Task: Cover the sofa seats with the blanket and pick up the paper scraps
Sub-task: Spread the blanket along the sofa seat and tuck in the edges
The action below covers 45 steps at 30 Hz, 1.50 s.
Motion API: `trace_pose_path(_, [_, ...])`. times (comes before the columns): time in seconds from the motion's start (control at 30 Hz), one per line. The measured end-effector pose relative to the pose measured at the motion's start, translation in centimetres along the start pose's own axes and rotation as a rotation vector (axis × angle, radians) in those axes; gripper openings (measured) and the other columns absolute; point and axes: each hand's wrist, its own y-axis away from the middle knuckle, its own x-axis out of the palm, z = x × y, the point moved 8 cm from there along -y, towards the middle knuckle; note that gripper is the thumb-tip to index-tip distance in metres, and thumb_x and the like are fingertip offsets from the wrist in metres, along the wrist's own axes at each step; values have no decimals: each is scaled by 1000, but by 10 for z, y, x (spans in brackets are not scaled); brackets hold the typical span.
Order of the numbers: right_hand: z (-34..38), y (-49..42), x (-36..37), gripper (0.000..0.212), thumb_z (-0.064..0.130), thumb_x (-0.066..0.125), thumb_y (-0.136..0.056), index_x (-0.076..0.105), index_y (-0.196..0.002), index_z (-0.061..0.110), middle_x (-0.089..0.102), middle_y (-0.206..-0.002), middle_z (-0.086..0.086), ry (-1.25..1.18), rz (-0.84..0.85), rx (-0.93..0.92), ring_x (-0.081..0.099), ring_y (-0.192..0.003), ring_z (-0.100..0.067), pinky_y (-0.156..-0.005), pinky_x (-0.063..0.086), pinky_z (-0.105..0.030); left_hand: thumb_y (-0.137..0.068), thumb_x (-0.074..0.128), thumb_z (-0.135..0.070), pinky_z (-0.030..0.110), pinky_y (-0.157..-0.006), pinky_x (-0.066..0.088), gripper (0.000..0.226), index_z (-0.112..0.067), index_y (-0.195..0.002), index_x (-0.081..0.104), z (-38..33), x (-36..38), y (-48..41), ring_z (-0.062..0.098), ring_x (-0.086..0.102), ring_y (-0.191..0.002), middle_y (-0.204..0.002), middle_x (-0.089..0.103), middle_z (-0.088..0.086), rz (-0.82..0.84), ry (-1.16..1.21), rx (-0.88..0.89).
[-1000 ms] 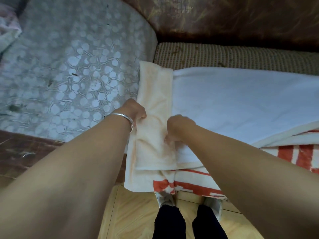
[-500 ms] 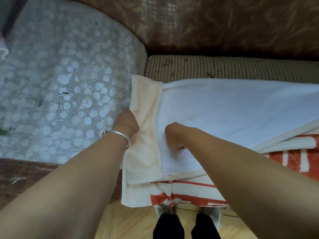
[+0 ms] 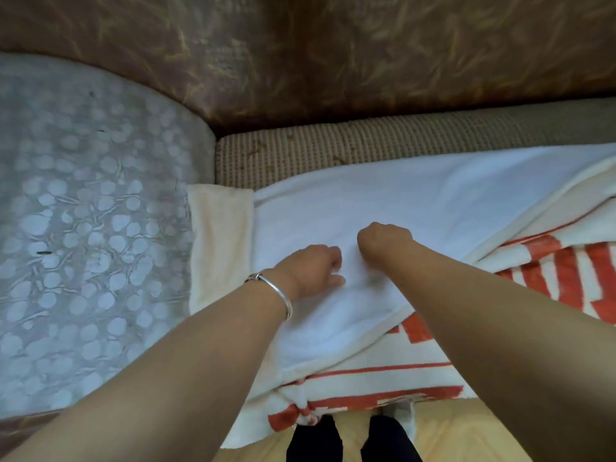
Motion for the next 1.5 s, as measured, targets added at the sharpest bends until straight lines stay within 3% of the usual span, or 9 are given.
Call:
trace_pose_path(0.3, [-104, 8, 12, 38, 16, 39, -95, 45, -133, 17, 45, -133, -5, 138, -47, 99, 40, -127, -25, -98, 36, -37, -75, 70, -48, 39, -90, 42, 71, -11, -127, 39, -109, 38, -28, 27, 43, -113, -122, 43, 9, 18, -160, 136])
trace_pose_path(0.43, [-119, 10, 19, 38, 20, 39, -96, 43, -134, 21, 43, -134, -5, 201, -143, -19, 38, -128, -26, -100, 34, -40, -81, 62, -18, 39, -86, 40, 58, -10, -130, 32, -124, 49, -37, 31, 42, -114, -128, 39, 10, -82, -339, 33])
trace_pose_path(0.6, [-122, 17, 22, 36, 20, 46, -93, 49, -129, 19, 48, -130, -5, 312, -116, -218, 40, -126, -24, -103, 30, -40, -86, 52, -11, 33, -79, 41, 31, -12, -117, 47, -120, 33, -43, 32, 55, -106, -119, 55, 12, -10, -123, -82])
trace_pose_path(0.7, [-123, 26, 29, 28, 15, 54, -87, 59, -114, 16, 58, -116, -2, 286, 40, -270, 55, -111, -23, -92, 37, -34, -89, 46, -9, 27, -80, 41, 28, -16, -111, 61, -123, 31, -39, 25, 56, -104, -113, 63, 6, 133, -17, -105])
trace_pose_path(0.8, [-125, 33, 38, 9, 15, 56, -82, 62, -76, 13, 58, -76, -1, 317, 244, -276, 57, -75, -23, -68, 43, -28, -86, 43, -2, 25, -77, 39, 33, -13, -109, 63, -125, 32, -32, 20, 53, -94, -109, 63, 7, 145, -10, -149])
trace_pose_path(0.87, [-125, 31, 37, 8, 17, 59, -79, 61, -73, 12, 57, -72, -2, 297, 268, -280, 54, -69, -22, -65, 44, -27, -88, 46, -6, 25, -83, 39, 30, -13, -113, 60, -119, 30, -28, 23, 54, -104, -117, 60, 6, 70, 18, -173])
trace_pose_path(1.03, [-94, 30, 46, 42, 31, 71, -78, 60, -113, 11, 58, -104, -4, 200, 250, -385, 61, -101, -26, -83, 49, -34, -82, 64, -28, 37, -96, 35, 51, -18, -127, 42, -79, 40, 10, 26, 39, -121, -128, 42, 6, -33, -18, -309])
trace_pose_path(1.2, [-25, 36, 43, 11, 20, 53, -85, 61, -91, 16, 56, -92, -2, 133, 73, -520, 57, -89, -24, -77, 49, -33, -80, 64, -49, 36, -92, 36, 55, -12, -117, 47, -33, 20, 57, 26, 42, -116, -121, 46, 7, -248, 26, -438])
trace_pose_path(1.5, [36, 34, 46, 20, 6, 40, -89, 60, -93, 9, 56, -96, -6, 208, 77, -522, 58, -95, -28, -78, 45, -32, -67, 68, -64, 45, -103, 35, 94, -18, -138, 29, 29, 63, 104, 27, 33, -129, -137, 33, 3, 102, -119, -597])
